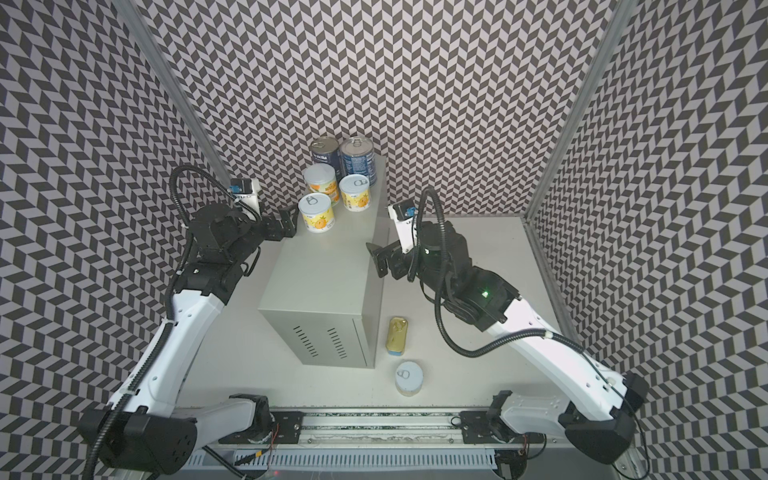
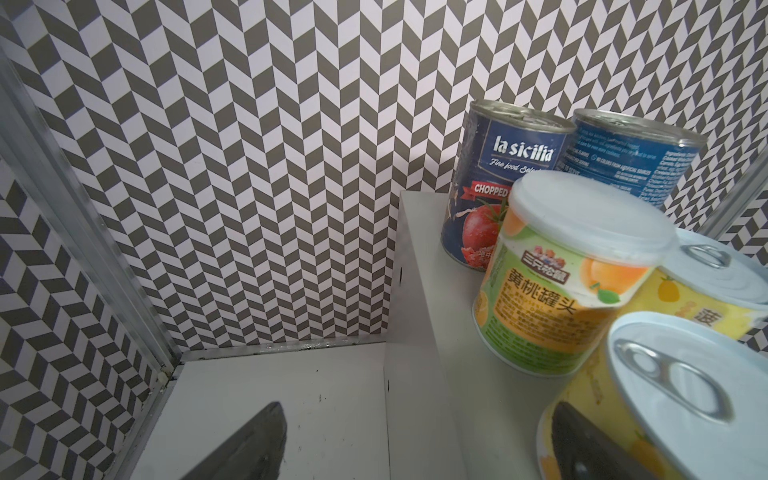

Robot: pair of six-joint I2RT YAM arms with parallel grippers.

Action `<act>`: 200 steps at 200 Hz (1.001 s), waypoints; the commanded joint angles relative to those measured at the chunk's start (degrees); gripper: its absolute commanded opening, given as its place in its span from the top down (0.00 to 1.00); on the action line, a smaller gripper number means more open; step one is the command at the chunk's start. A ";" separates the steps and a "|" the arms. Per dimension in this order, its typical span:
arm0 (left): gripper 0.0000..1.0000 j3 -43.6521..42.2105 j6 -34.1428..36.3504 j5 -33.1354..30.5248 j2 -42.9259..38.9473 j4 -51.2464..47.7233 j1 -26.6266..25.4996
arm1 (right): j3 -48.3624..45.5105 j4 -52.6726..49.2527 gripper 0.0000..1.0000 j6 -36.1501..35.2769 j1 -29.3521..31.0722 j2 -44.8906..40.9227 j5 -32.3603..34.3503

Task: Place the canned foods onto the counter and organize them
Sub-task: 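Open the left gripper and draw it back while the right gripper retracts, then lower the right gripper over the table pineapple can while the left moves aside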

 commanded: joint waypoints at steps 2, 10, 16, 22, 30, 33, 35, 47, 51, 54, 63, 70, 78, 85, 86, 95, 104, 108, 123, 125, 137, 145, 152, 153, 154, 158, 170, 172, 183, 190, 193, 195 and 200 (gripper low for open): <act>0.00 3.32 -0.32 -0.22 -1.74 -1.94 -0.10 | -0.78 0.96 0.01 0.38 -0.11 -1.34 0.62; 0.00 4.11 -0.20 -0.36 -1.98 -2.75 -0.41 | -0.93 0.74 0.01 0.38 -0.12 -1.51 0.53; 0.00 4.76 0.06 -0.65 -2.25 -3.49 -0.81 | -1.18 0.54 0.01 0.40 -0.11 -1.72 0.52; 0.00 5.51 0.40 -1.15 -2.64 -4.37 -1.40 | -1.41 0.22 0.01 0.51 -0.11 -1.98 0.52; 0.00 6.53 0.99 -2.08 -3.37 -5.45 -2.58 | -1.74 -0.27 0.01 0.60 -0.11 -2.49 0.73; 0.00 6.87 1.33 -2.38 -3.64 -5.87 -3.17 | -1.93 -0.50 0.01 0.75 -0.11 -2.63 0.77; 0.00 7.16 1.56 -2.62 -3.85 -6.16 -3.58 | -2.02 -0.60 0.01 0.84 -0.13 -2.85 0.82; 0.00 9.24 3.07 -3.58 -4.92 -8.27 -6.15 | -2.71 -1.53 0.01 1.28 -0.11 -3.94 1.16; 0.00 10.07 3.66 -3.78 -5.21 -9.07 -7.11 | -2.90 -1.94 0.01 1.53 -0.10 -4.34 1.28; 0.00 10.59 3.99 -3.97 -5.41 -9.67 -7.80 | -3.11 -2.29 0.01 1.73 -0.11 -4.73 1.38; 0.00 12.67 4.80 -4.47 -5.86 -12.07 -9.87 | -3.60 -3.24 0.01 2.36 -0.11 -5.62 1.83; 0.00 14.24 5.30 -3.91 -6.22 -13.86 -11.29 | -4.06 -4.34 0.01 3.02 -0.11 -6.47 2.33; 0.00 15.59 5.97 -2.90 -6.55 -15.64 -12.87 | -4.76 -5.61 0.01 3.70 -0.11 -7.25 2.92; 0.00 16.83 6.23 -1.94 -6.79 -17.38 -14.24 | -5.64 -6.73 0.01 4.46 -0.11 -7.91 3.62; 0.00 17.00 6.29 -1.78 -6.78 -17.57 -14.37 | -5.78 -6.89 0.00 4.55 -0.11 -8.07 3.68; 0.00 18.10 6.91 0.85 -7.09 -19.53 -15.84 | -7.23 -8.41 0.01 5.62 -0.11 -9.05 4.83; 0.00 19.29 7.10 3.53 -7.22 -21.48 -17.16 | -8.86 -10.13 0.01 6.88 -0.11 -9.76 6.19; 0.00 19.79 7.20 4.44 -7.21 -22.35 -17.80 | -9.55 -10.96 0.01 7.59 -0.11 -10.03 6.68; 0.00 21.00 7.55 5.77 -7.22 -25.03 -20.92 | -11.96 -14.71 0.01 10.34 -0.11 -10.36 8.20; 0.00 21.09 7.55 5.77 -7.27 -25.29 -21.38 | -12.26 -15.31 0.01 10.66 -0.11 -10.34 8.24; 0.00 21.12 8.01 5.93 -7.66 -26.71 -24.23 | -14.21 -18.04 0.01 12.66 -0.11 -10.45 8.23; 0.00 20.97 8.32 5.87 -7.76 -27.54 -26.03 | -15.67 -19.38 0.01 13.93 -0.15 -10.72 7.46; 0.00 20.86 8.52 5.78 -7.83 -28.20 -27.48 | -17.08 -20.25 0.01 15.34 -0.11 -11.00 6.47; 0.00 20.77 8.54 5.82 -7.82 -28.26 -27.67 | -17.30 -20.37 0.01 15.49 -0.11 -11.06 6.29; 0.00 20.77 8.54 5.80 -7.87 -28.33 -27.81 | -17.50 -20.39 0.01 15.73 -0.11 -11.14 6.16; 0.00 20.69 8.70 5.70 -7.80 -28.67 -28.56 | -18.53 -20.68 0.01 16.64 -0.03 -11.42 5.64; 0.00 20.55 9.13 5.69 -7.55 -29.66 -30.60 | -21.27 -21.46 0.01 19.29 0.23 -12.13 4.02; 0.00 20.45 9.20 5.71 -7.49 -29.72 -30.98 | -21.60 -21.74 0.01 19.80 0.28 -12.28 3.83; 0.00 19.92 9.54 5.41 -7.64 -29.56 -32.59 | -23.46 -23.11 0.01 22.06 0.87 -12.61 2.76; 0.00 19.60 9.53 4.81 -7.53 -29.18 -33.51 | -24.56 -23.74 0.01 23.22 1.76 -12.72 1.71; 0.00 19.50 9.53 4.60 -7.50 -28.92 -33.82 | -25.04 -23.81 0.01 23.69 2.41 -12.71 1.34; 0.00 19.35 9.63 4.49 -7.54 -28.77 -34.01 | -25.44 -23.83 0.01 23.88 2.96 -12.71 1.16; 0.00 19.02 9.75 4.39 -7.42 -28.29 -34.42 | -26.17 -24.06 0.01 25.07 4.70 -12.69 1.27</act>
